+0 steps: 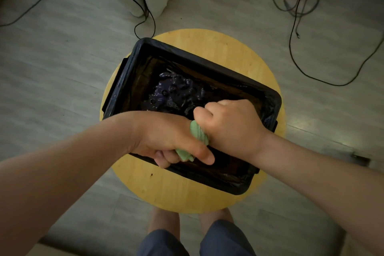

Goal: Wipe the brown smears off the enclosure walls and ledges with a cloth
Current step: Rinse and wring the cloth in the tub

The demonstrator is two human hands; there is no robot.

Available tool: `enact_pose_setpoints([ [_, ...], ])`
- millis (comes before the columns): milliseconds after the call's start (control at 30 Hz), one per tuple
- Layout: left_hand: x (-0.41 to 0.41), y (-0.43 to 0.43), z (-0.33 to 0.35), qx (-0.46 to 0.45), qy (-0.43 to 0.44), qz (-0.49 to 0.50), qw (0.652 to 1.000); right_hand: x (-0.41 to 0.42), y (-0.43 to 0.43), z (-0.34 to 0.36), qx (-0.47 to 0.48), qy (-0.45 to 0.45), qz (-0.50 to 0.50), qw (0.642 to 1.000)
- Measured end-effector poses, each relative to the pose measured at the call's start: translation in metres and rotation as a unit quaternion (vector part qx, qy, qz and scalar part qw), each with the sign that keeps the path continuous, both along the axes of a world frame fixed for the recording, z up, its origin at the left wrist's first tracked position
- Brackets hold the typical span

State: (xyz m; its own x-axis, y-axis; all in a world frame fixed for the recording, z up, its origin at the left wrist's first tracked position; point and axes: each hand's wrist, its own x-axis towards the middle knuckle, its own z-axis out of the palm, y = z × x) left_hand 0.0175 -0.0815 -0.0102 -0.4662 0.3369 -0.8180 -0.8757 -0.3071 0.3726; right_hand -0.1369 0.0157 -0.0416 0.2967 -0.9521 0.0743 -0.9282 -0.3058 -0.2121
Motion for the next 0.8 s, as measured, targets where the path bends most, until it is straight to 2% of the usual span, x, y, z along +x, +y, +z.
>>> enact_pose_setpoints([
  [67, -0.006, 0.005, -0.004, -0.148, 0.007, -0.095, 0.984, -0.004, -0.004, 0.000, 0.063, 0.005, 0.029, 0.998],
  [100, -0.010, 0.008, -0.005, -0.252, 0.034, -0.176, 0.951, -0.003, -0.007, 0.004, 0.113, 0.005, 0.035, 0.993],
  [167, -0.017, 0.016, -0.013, -0.424, 0.114, -0.322, 0.839, -0.003, -0.014, 0.006, 0.215, 0.048, 0.010, 0.975],
  [200, -0.019, 0.020, -0.018, -0.472, 0.108, -0.336, 0.808, -0.002, -0.018, 0.009, 0.266, 0.060, -0.009, 0.962],
  [233, -0.019, 0.020, -0.020, -0.514, 0.075, -0.300, 0.800, -0.001, -0.020, 0.009, 0.295, 0.052, -0.024, 0.954],
  [300, -0.016, 0.020, -0.032, -0.561, 0.041, -0.255, 0.786, 0.003, -0.023, 0.009, 0.337, 0.020, -0.063, 0.939],
  [433, -0.014, 0.024, -0.039, -0.617, 0.040, -0.221, 0.754, 0.006, -0.030, 0.003, 0.418, -0.017, -0.118, 0.901],
  [533, -0.014, 0.024, -0.042, -0.654, 0.058, -0.252, 0.711, 0.004, -0.029, -0.002, 0.450, -0.062, -0.138, 0.880],
  [733, -0.014, 0.021, -0.044, -0.687, 0.085, -0.303, 0.655, 0.006, -0.023, -0.008, 0.474, -0.119, -0.188, 0.852],
  [800, -0.014, 0.017, -0.045, -0.701, 0.117, -0.313, 0.630, 0.007, -0.021, -0.007, 0.471, -0.134, -0.204, 0.848],
])
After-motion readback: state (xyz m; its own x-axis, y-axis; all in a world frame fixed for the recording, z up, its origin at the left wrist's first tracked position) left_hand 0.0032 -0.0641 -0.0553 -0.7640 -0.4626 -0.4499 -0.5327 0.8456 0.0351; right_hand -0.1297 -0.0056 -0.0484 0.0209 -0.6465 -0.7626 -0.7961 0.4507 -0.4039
